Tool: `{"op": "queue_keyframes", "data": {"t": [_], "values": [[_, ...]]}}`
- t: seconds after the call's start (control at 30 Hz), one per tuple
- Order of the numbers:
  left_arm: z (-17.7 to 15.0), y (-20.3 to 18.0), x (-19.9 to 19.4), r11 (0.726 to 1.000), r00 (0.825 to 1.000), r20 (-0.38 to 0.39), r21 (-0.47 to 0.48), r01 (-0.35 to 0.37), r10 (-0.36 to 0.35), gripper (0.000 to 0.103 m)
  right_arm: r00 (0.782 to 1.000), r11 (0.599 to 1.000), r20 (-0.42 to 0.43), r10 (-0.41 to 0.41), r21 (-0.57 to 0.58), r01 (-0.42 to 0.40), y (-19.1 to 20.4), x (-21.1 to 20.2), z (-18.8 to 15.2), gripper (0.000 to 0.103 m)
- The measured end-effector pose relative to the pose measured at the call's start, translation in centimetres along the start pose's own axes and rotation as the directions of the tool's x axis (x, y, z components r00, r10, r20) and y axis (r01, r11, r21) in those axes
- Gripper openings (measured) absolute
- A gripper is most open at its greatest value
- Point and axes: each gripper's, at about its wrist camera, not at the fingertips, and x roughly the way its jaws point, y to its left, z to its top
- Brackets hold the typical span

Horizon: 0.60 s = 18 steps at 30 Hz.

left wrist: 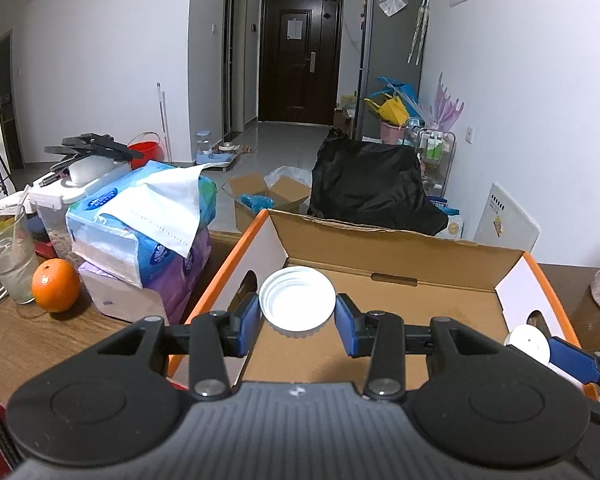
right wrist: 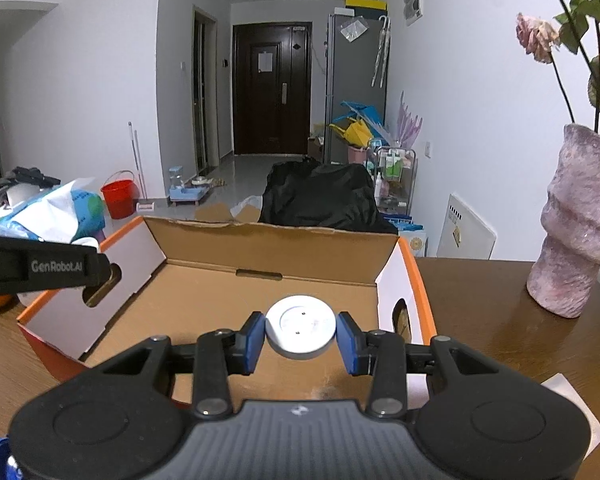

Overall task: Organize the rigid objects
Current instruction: 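Carry both white caps into the cardboard box and open both tools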

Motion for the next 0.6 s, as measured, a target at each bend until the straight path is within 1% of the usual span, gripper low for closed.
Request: {"op": "queue_keyframes", "data": {"t": [0.13,0.3,0.6], "values": [[-0.1,-0.1,0.7,1.000,1.000,-0.010,0.014,-0.003,0.003,0.042,1.000,1.000,-0.021,-0.001,0.006,0.001,-0.3,0.9,-0.1,0.038],[-0.3,0.1,1.8,1.000,0.999,-0.040,0.018,0.009,-0.009,0.042,0.999,1.000,-0.039,-0.003,0.016,0.004,-0.5,1.6,-0.5,0.038],[-0.9,-0.3,2.4,0.998,0.998,-0.059,0.051,0.022,-0.019,0.042,0.999,0.999,-0.040,-0.009,0.047,0.011,-0.9,2.2,-0.8,0.038]]}}
